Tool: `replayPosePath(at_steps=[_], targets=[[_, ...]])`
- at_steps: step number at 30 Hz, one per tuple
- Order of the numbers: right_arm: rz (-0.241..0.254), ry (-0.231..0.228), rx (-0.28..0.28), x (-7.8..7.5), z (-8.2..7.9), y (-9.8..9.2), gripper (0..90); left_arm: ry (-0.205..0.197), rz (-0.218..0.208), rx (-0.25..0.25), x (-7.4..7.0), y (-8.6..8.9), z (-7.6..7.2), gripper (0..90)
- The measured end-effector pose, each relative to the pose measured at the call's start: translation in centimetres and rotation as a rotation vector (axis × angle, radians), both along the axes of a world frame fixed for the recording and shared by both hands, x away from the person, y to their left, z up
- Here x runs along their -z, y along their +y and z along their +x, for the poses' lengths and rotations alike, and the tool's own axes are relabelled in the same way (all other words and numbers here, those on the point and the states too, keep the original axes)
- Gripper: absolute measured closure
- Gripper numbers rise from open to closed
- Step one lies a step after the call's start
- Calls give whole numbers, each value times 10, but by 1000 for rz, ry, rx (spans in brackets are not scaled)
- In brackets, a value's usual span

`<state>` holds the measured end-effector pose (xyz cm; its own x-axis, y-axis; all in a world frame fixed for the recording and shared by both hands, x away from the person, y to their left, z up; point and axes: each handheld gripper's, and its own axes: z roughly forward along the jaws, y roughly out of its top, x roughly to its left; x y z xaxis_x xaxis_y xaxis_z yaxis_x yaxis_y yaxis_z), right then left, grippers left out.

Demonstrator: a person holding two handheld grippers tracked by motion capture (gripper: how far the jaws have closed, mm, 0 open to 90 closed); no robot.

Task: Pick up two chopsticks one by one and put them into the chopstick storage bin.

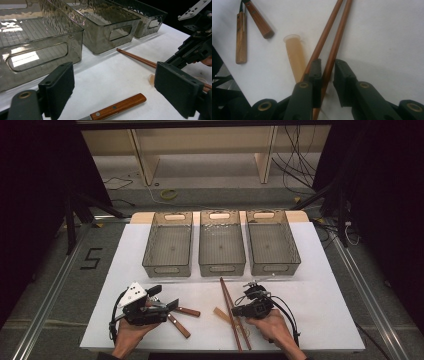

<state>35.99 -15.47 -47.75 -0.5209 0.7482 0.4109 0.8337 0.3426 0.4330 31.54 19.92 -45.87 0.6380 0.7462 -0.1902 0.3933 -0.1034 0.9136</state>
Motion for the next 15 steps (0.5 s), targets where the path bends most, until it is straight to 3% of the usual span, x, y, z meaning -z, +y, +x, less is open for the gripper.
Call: replayPosePath(at_steps=[15], targets=[[36,6,31,1,3,2,827,2,-1,1,0,0,0,160]])
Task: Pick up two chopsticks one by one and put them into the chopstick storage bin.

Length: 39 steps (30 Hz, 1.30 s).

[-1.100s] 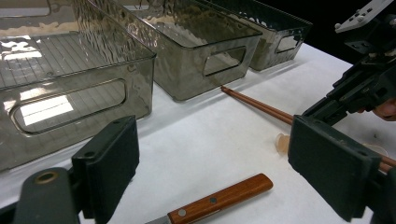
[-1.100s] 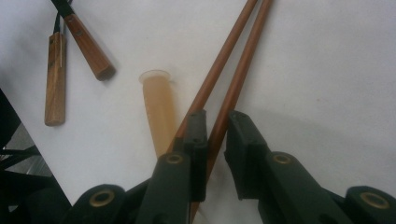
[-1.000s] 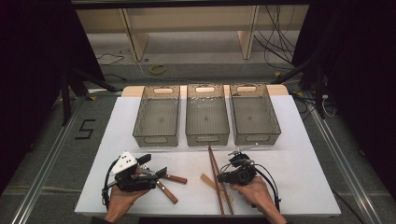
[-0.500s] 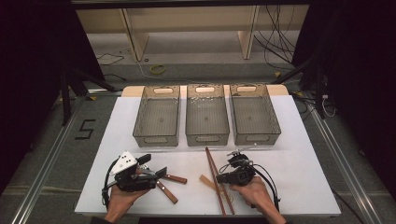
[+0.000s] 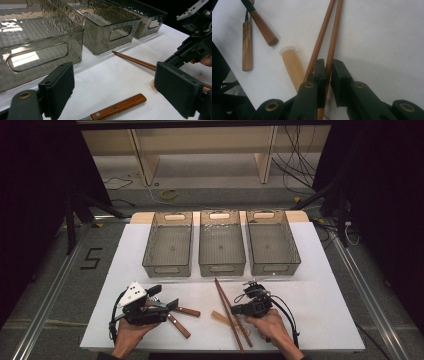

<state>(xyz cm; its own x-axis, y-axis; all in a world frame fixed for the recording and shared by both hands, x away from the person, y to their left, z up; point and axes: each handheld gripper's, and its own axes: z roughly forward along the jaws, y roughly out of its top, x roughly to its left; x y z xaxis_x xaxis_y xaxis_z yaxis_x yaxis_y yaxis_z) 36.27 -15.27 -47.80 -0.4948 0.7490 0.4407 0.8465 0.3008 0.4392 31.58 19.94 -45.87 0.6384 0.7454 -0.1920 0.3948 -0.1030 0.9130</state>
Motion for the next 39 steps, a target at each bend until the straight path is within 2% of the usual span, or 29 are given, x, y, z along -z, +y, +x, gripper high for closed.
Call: replayPosePath(at_steps=[13,17,20,25,33,39], targets=[[-17,8,-6,2,0,4,809,0,-4,-2,0,0,0,160],[7,23,6,3,1,4,833,1,-3,-1,0,0,0,160],[14,8,8,3,0,6,847,1,-4,-2,0,0,0,160],[28,19,19,3,0,6,851,1,-4,-2,0,0,0,160],[44,-8,25,0,1,2,853,1,-4,-2,0,0,0,161],[55,-51,23,-10,0,-3,854,3,-4,-2,0,0,1,160]])
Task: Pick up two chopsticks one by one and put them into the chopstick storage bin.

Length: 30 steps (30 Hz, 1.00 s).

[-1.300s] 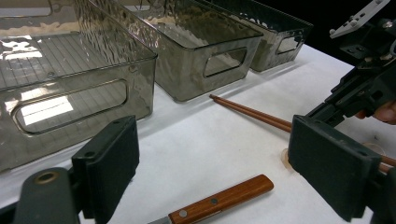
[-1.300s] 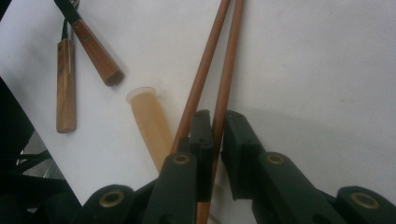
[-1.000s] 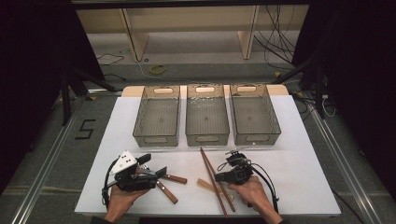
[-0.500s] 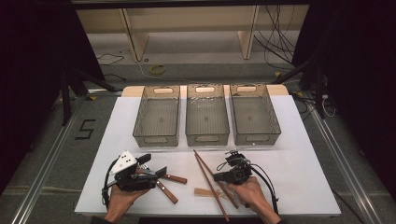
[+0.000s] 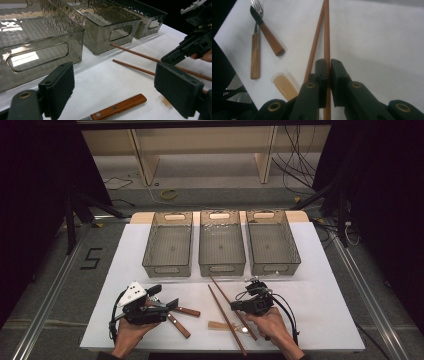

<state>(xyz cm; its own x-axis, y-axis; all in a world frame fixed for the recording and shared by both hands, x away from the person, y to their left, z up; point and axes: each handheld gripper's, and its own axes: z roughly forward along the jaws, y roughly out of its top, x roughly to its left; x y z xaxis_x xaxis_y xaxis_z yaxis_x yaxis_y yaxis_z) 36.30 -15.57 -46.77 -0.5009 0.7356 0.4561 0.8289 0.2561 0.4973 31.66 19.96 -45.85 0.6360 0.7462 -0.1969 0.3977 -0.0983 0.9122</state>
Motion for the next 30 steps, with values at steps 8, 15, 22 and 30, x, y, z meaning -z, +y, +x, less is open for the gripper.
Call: replayPosePath(at_steps=[8,15,22,30], targets=[[-3,-86,-60,-19,-1,0,854,-6,-2,0,-1,1,1,161],[-35,-154,-174,-37,-4,6,854,-3,23,44,-5,-6,9,163],[-91,-197,-303,-50,-13,17,854,-5,129,154,-12,-23,19,167],[-150,-204,-409,-52,-19,24,854,-18,296,275,-18,-45,28,167]])
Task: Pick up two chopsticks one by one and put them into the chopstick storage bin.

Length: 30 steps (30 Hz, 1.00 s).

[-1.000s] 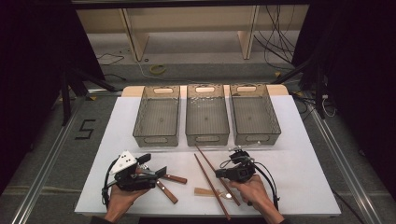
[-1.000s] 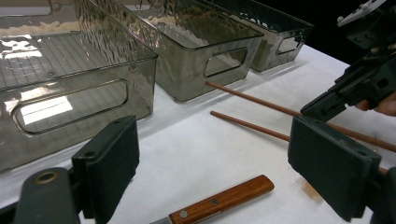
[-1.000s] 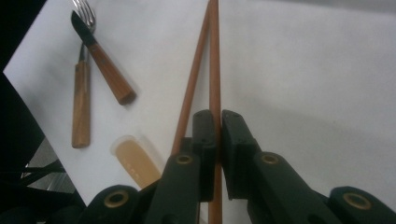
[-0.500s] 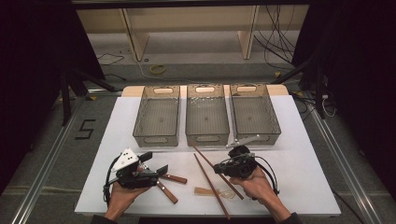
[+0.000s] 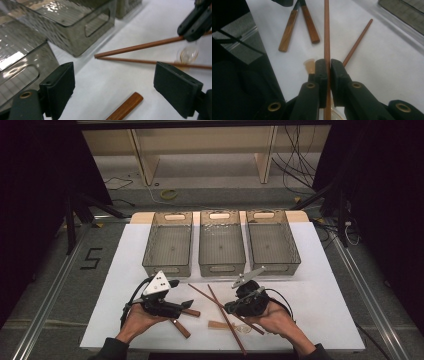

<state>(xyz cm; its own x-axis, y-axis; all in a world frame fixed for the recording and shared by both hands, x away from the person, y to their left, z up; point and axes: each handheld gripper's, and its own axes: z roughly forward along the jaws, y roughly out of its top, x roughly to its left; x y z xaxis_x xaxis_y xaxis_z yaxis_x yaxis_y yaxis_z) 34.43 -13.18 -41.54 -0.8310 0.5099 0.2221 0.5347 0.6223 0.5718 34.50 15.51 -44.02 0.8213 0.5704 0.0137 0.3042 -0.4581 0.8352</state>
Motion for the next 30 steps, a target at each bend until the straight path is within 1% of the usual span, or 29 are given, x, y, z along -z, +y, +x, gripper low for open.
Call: replayPosePath(at_steps=[1,2,4,6,8,10,11,15,16,17,18,20,21,23,24,26,27,30], targets=[[-11,-4,-16,0,0,0,854,2,16,22,-1,-3,0,168],[-15,-2,-22,-1,-1,1,854,-5,31,37,-2,-6,0,171],[-31,-3,-45,-2,-2,3,854,-30,78,55,-4,-11,-1,179],[-43,-1,-66,-3,-3,4,854,-28,121,90,-6,-16,-1,184],[-55,-6,-80,-4,-4,6,854,-25,142,123,-8,-20,-1,190],[-61,0,-90,-5,-5,8,854,-39,172,148,-10,-23,-2,207],[-60,-1,-99,-6,-5,8,854,-40,180,157,-10,-25,-2,216],[-72,-1,-120,-8,-8,13,854,-51,235,218,-12,-31,-3,276],[-70,-8,-131,-8,-8,13,854,-46,251,238,-12,-34,-4,291],[-75,-3,-138,-9,-9,14,854,-55,270,260,-13,-36,-5,337],[-75,-3,-145,-10,-9,15,854,-54,278,277,-12,-39,-6,350],[-74,-2,-151,-10,-9,17,854,-61,310,315,-12,-44,-8,377],[-81,-7,-169,-11,-9,17,854,-68,321,331,-12,-46,-9,391],[-84,-11,-180,-12,-9,18,854,-88,343,361,-12,-50,-11,433],[-81,-10,-179,-12,-10,19,854,-93,345,375,-12,-52,-12,469],[-91,-22,-200,-12,-9,20,854,-95,356,401,-12,-55,-14,525],[-95,-17,-199,-12,-10,20,854,-94,362,412,-12,-56,-15,552],[-98,-19,-215,-12,-9,20,854,-95,361,435,-12,-57,-16,612]])
